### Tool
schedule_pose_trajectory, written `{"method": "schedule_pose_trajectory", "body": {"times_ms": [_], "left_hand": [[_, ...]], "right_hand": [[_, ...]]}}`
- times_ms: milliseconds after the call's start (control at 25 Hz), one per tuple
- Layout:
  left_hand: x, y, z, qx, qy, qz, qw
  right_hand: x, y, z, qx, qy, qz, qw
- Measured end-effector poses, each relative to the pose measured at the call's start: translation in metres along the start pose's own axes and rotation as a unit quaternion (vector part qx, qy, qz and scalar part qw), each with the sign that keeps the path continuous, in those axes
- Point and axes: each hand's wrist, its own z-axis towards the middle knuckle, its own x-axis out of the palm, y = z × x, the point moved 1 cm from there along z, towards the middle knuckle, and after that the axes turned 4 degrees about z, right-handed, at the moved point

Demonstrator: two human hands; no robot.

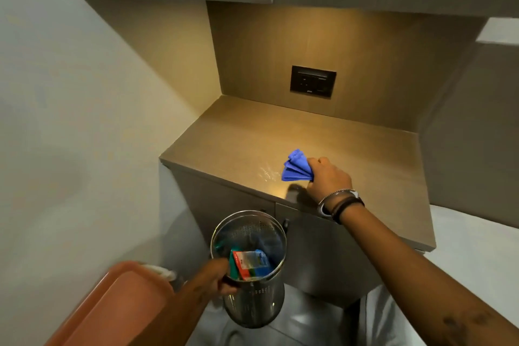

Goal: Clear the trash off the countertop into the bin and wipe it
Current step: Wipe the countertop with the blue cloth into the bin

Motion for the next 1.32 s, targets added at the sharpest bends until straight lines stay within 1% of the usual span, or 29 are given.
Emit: {"method": "schedule_pose_trajectory", "body": {"times_ms": [160,240,320,440,480,640,800,960,1000,1040,1080,1120,1160,1200,1240,1320], "left_hand": [[-0.005,-0.004,0.022,-0.026,0.035,0.017,0.999],[-0.010,-0.010,0.033,-0.032,0.060,0.042,0.997],[-0.012,-0.016,0.039,-0.045,0.080,0.075,0.993],[-0.011,-0.026,0.046,-0.063,0.098,0.129,0.985],[-0.012,-0.029,0.048,-0.070,0.106,0.144,0.981],[-0.015,-0.042,0.053,-0.086,0.135,0.172,0.972],[-0.018,-0.041,0.057,-0.084,0.139,0.208,0.964],[-0.017,-0.035,0.059,-0.074,0.135,0.242,0.958],[-0.017,-0.034,0.059,-0.068,0.130,0.246,0.958],[-0.017,-0.033,0.058,-0.061,0.128,0.252,0.957],[-0.017,-0.032,0.056,-0.057,0.128,0.258,0.956],[-0.017,-0.032,0.054,-0.055,0.131,0.263,0.954],[-0.018,-0.032,0.051,-0.056,0.134,0.268,0.952],[-0.018,-0.032,0.048,-0.054,0.133,0.274,0.951],[-0.018,-0.032,0.046,-0.048,0.126,0.281,0.950],[-0.018,-0.032,0.046,-0.033,0.109,0.291,0.950]], "right_hand": [[0.026,-0.005,0.049,0.116,0.039,-0.072,0.990],[0.046,0.003,0.061,0.142,0.080,-0.077,0.984],[0.063,0.012,0.069,0.160,0.102,-0.038,0.981],[0.079,0.024,0.084,0.202,0.065,0.087,0.973],[0.085,0.030,0.088,0.198,0.053,0.115,0.972],[0.106,0.065,0.105,0.120,0.040,0.199,0.972],[0.111,0.069,0.114,0.032,0.083,0.219,0.972],[0.110,0.073,0.077,-0.044,0.094,0.273,0.956],[0.111,0.075,0.063,-0.052,0.111,0.279,0.953],[0.113,0.076,0.047,-0.048,0.143,0.276,0.949],[0.117,0.076,0.029,-0.038,0.196,0.251,0.947],[0.123,0.074,0.008,-0.043,0.258,0.201,0.944],[0.128,0.072,-0.013,-0.072,0.306,0.147,0.938],[0.129,0.071,-0.034,-0.108,0.330,0.112,0.931],[0.127,0.072,-0.049,-0.133,0.325,0.109,0.930],[0.109,0.071,-0.056,-0.140,0.272,0.138,0.942]]}}
